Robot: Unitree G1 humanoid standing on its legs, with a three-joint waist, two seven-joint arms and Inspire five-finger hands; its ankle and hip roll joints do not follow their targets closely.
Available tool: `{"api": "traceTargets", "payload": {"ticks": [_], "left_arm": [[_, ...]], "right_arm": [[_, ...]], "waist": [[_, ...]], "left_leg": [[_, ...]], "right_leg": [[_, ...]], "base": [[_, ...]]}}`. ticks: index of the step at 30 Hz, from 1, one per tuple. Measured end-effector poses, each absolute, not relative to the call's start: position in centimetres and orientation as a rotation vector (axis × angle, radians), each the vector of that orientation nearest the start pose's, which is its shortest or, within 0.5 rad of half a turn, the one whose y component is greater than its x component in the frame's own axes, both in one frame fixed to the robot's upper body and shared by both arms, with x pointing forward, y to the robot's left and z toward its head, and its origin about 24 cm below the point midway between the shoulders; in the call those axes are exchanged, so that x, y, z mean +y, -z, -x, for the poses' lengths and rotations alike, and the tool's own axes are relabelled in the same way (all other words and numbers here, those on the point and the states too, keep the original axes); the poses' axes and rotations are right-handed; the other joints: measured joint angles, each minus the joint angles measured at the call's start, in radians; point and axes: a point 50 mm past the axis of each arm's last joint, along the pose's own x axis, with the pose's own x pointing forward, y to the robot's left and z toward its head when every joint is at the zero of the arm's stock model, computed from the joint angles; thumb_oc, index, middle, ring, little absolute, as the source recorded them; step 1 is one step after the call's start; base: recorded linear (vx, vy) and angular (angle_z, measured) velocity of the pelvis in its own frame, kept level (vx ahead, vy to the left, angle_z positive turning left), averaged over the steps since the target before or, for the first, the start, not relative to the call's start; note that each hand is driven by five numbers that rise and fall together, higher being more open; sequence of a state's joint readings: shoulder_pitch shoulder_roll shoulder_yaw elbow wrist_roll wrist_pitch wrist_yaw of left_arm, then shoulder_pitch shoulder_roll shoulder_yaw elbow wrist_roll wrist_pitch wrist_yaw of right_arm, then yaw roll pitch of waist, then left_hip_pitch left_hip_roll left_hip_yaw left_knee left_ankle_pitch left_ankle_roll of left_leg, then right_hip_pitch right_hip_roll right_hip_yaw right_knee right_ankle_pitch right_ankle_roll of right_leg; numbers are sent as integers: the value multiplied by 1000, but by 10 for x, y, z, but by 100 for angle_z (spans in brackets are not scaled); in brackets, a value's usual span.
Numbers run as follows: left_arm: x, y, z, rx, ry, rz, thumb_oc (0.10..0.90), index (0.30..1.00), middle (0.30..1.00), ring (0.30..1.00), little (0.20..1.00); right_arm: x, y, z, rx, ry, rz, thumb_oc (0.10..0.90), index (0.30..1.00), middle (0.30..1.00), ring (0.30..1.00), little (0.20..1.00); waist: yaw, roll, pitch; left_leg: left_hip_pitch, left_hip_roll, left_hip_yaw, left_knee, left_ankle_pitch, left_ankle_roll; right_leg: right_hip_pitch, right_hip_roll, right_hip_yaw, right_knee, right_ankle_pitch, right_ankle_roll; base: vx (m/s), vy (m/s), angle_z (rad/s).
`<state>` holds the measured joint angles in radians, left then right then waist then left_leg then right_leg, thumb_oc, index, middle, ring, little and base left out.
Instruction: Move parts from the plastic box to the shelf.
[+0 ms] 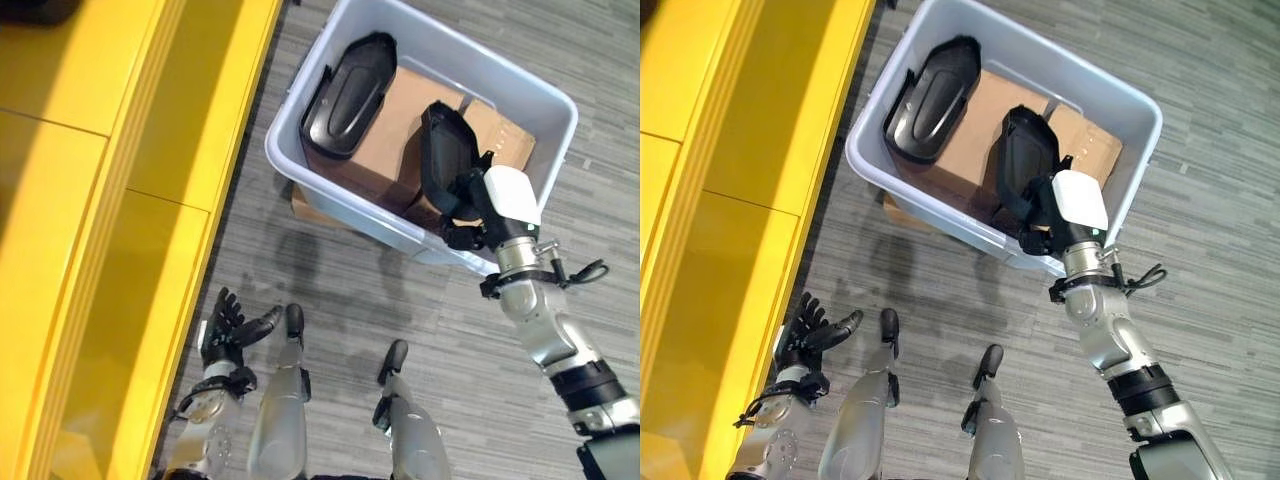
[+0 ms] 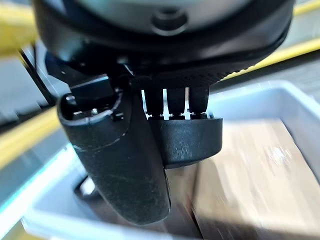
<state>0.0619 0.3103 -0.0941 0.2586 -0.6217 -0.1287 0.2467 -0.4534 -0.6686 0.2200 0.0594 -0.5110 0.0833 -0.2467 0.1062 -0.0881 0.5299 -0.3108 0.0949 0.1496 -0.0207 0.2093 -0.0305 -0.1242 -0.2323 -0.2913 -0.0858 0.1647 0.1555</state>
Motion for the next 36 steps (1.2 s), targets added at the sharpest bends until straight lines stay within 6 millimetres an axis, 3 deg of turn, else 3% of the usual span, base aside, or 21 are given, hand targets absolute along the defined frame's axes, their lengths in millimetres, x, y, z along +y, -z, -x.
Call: {"api": "traceTargets", "payload": {"ticks": [10,14,22,26,31,33,34,35,36], "left_arm": [[238,19,-215,244,-359,293,900,1000,1000,1000,1000],[235,32,-200,308,-370,309,900,1000,1000,1000,1000],[229,53,-171,400,-422,355,900,1000,1000,1000,1000],[232,65,-156,468,-453,346,900,1000,1000,1000,1000],[235,70,-147,495,-484,352,900,1000,1000,1000,1000],[232,73,-143,509,-493,367,900,1000,1000,1000,1000],[218,77,-146,519,-476,405,900,1000,1000,1000,1000],[214,78,-149,519,-473,419,900,1000,1000,1000,1000],[210,78,-153,521,-450,421,900,1000,1000,1000,1000]], "right_arm": [[-198,-201,-302,-603,124,1207,400,300,300,300,300],[-199,-201,-296,-625,117,1199,400,300,300,300,300],[-202,-188,-288,-590,93,1198,400,300,300,300,300],[-198,-186,-287,-597,66,1196,400,300,300,300,300],[-192,-184,-287,-610,27,1193,400,300,300,300,300],[-188,-181,-287,-610,5,1170,400,300,300,300,300],[-190,-179,-285,-606,16,1149,400,300,300,300,300],[-192,-177,-284,-596,23,1133,400,300,300,300,300],[-191,-176,-284,-593,18,1129,400,300,300,300,300]], "waist": [[-20,7,-53],[-25,30,-126],[-35,62,-217],[-41,72,-242],[-20,84,-248],[-16,98,-254],[-34,136,-263],[-37,142,-263],[-21,139,-262]], "left_leg": [[152,0,28,-5,-28,-9],[178,5,31,-5,-46,-14],[232,30,19,-9,-53,-30],[247,74,10,-5,-41,-51],[256,136,-13,0,-43,-72],[249,154,-17,-3,-39,-80],[208,179,-35,-25,-18,-121],[204,206,35,-48,-43,-116],[190,209,88,-49,-89,-90]], "right_leg": [[134,0,16,0,-31,5],[156,3,23,0,-43,4],[214,32,17,0,-66,-7],[227,77,12,12,-82,-31],[224,139,7,59,-115,-65],[216,160,2,84,-133,-75],[210,194,-46,107,-169,-81],[218,209,-59,85,-160,-119],[208,189,-84,81,-154,-139]], "base": [[71,-65,-6],[16,-89,-5],[5,-111,1],[-73,-249,0],[-81,-135,0],[-240,-177,33],[-124,-60,109],[-166,-108,133],[-184,-116,90]]}}
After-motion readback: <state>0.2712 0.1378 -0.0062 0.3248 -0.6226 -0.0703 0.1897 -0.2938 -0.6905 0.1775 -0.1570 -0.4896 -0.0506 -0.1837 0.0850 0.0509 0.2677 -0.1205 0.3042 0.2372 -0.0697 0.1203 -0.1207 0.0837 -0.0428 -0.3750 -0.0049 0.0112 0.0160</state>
